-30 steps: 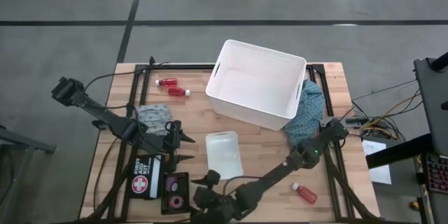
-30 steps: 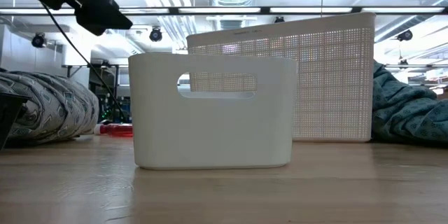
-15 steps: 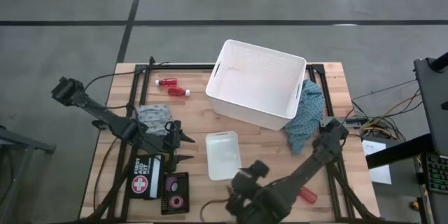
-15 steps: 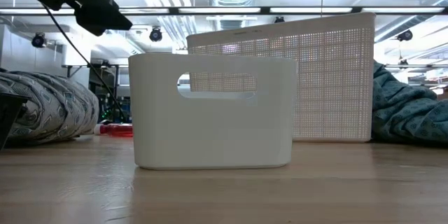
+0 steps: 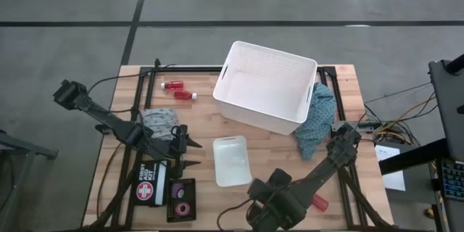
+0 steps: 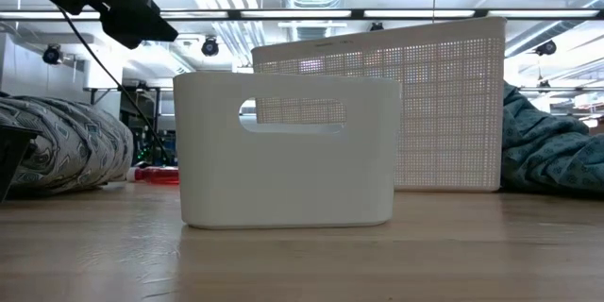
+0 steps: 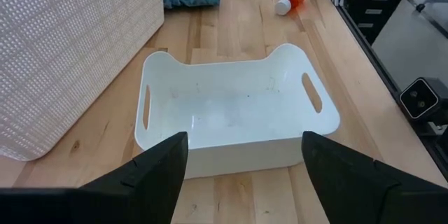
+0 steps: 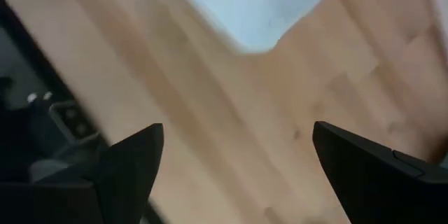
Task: Pick & Place Medicine items
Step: Put the bottom red medicine bottle into the small white bin
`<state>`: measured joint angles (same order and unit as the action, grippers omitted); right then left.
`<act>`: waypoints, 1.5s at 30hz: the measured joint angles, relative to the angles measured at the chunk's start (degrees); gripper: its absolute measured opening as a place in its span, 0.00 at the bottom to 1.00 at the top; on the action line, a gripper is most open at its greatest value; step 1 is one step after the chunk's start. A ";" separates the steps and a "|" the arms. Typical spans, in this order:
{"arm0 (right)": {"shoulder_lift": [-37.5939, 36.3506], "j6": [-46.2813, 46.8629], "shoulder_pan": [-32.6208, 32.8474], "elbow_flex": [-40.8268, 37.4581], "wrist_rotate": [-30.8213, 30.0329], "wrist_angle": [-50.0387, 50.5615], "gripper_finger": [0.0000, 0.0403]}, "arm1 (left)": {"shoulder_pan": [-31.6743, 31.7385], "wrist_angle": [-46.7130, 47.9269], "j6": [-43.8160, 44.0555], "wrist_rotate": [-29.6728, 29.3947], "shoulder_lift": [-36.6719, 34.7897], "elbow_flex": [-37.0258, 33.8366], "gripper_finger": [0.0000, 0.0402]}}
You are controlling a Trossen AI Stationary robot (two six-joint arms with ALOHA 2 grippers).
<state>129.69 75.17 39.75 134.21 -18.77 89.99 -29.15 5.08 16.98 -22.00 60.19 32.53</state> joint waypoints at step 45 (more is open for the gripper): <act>-22.97 -2.25 0.50 -35.06 -15.93 -10.26 0.90 | 0.00 0.05 -0.01 0.00 0.01 0.00 0.71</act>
<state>106.72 72.92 40.25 99.16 -34.70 79.73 -29.15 5.13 16.97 -22.00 60.20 32.53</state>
